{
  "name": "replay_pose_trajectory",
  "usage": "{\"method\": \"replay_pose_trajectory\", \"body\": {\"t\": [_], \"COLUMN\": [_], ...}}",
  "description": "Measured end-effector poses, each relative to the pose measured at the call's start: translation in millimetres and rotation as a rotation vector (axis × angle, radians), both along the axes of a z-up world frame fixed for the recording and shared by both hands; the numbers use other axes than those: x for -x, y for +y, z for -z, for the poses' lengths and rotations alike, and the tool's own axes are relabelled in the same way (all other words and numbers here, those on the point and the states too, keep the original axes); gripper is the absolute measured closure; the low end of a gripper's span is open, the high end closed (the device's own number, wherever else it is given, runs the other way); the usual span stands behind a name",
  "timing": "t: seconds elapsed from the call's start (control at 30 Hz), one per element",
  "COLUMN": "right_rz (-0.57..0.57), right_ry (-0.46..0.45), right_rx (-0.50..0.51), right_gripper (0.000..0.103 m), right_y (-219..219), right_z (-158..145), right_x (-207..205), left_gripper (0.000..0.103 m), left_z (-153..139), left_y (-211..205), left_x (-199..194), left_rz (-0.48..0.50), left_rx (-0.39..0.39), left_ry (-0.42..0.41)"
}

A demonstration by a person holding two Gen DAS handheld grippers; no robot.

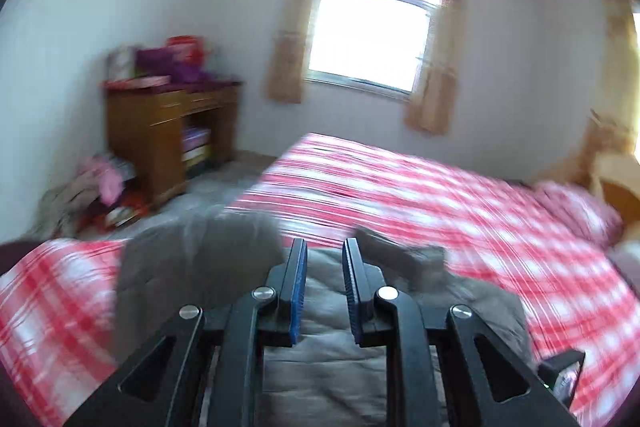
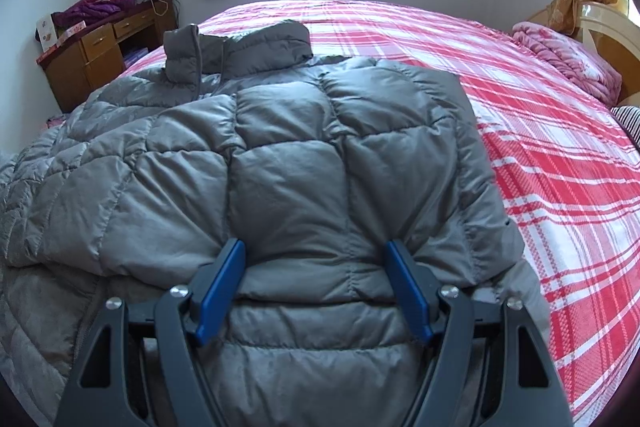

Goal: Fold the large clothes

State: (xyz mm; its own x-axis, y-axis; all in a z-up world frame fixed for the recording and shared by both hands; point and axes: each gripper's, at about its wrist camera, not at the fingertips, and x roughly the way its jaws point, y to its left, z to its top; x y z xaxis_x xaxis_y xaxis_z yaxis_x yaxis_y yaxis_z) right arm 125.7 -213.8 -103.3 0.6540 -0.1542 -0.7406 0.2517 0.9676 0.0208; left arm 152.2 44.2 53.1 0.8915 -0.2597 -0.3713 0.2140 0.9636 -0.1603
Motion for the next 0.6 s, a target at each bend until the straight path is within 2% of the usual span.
{"method": "replay_pose_trajectory", "body": {"t": [0.07, 0.17, 0.23, 0.33, 0.4, 0.47, 0.6], "right_rz": [0.000, -0.001, -0.001, -0.003, -0.004, -0.004, -0.006], "right_ry": [-0.004, -0.010, -0.013, -0.014, -0.014, -0.012, -0.006], "right_rx": [-0.009, -0.028, -0.041, -0.050, -0.054, -0.053, -0.034], "right_gripper": [0.029, 0.029, 0.029, 0.029, 0.028, 0.028, 0.028], "right_y": [-0.9, -3.5, -6.1, -7.5, -8.4, -8.3, -5.0], "right_z": [0.0, 0.0, 0.0, 0.4, 0.3, 0.3, -5.3], "right_x": [0.7, 2.1, 2.3, 2.0, 1.7, 1.2, -0.7], "left_gripper": [0.085, 0.085, 0.085, 0.084, 0.084, 0.084, 0.082], "left_z": [13.9, 41.7, 62.0, 82.5, 92.4, 103.8, 122.6], "left_y": [-40.4, -78.4, -91.5, -80.5, -55.6, -21.3, 52.8], "left_x": [-0.6, 6.0, 16.2, 36.5, 48.3, 51.9, 52.2], "left_rz": [0.082, 0.168, 0.225, 0.235, 0.187, 0.093, -0.167], "left_rx": [-0.043, -0.116, -0.173, -0.168, -0.132, -0.098, -0.032], "left_ry": [0.018, 0.089, 0.140, 0.214, 0.265, 0.307, 0.346]}}
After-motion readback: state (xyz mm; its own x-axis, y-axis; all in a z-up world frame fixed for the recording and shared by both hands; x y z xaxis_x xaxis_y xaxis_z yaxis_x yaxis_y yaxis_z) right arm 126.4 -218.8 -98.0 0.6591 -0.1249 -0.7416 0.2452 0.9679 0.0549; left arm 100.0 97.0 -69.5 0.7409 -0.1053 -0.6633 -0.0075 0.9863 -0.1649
